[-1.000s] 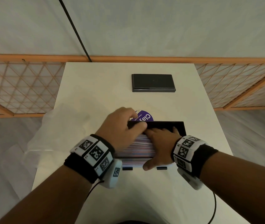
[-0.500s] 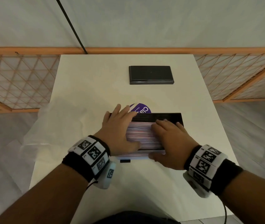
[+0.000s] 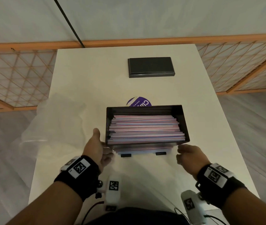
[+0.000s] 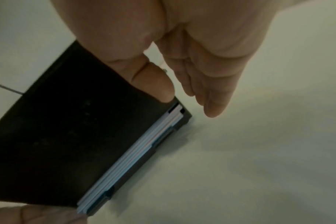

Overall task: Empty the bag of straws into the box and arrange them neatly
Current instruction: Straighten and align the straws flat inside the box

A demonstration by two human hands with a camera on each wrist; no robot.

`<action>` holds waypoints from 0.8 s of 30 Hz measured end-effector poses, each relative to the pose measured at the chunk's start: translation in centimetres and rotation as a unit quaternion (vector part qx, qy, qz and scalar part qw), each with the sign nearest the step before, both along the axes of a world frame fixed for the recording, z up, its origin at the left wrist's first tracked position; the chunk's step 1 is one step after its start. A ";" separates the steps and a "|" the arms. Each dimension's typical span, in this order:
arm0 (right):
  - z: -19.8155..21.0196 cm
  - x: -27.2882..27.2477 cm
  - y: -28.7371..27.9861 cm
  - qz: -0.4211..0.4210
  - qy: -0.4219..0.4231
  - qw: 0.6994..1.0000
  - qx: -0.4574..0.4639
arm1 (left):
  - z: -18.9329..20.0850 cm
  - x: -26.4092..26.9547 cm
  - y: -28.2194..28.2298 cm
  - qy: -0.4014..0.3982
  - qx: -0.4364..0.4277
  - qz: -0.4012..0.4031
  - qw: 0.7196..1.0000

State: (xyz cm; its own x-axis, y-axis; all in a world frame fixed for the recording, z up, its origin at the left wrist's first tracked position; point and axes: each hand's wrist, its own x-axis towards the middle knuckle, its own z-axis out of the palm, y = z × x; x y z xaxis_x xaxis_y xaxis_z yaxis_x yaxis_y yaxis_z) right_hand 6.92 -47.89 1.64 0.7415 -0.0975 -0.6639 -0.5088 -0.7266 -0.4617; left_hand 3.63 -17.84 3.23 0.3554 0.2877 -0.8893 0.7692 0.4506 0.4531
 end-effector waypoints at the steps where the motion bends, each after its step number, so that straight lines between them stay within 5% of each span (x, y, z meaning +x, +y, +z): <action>1: -0.6 -0.2 0.4 -0.035 0.012 0.998 0.050 | -0.1 -0.3 -0.4 0.000 -0.024 0.004 1.000; 4: -1.8 -0.4 1.6 -0.162 0.024 0.966 0.198 | -0.1 -0.8 -1.3 -0.012 -0.066 0.025 0.997; 24: -1.6 -1.6 3.1 -0.174 -0.056 0.980 0.082 | -1.9 -2.3 -1.3 -0.051 -0.003 0.092 0.994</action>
State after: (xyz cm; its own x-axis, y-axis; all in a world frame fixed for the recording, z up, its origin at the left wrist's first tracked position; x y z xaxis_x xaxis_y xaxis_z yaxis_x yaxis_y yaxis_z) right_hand 5.30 -44.83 0.01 0.7508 -0.2562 -0.6089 -0.6527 -0.4295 -0.6241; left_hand 1.36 -19.16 1.35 0.3856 0.3501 -0.8537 0.6241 0.5825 0.5207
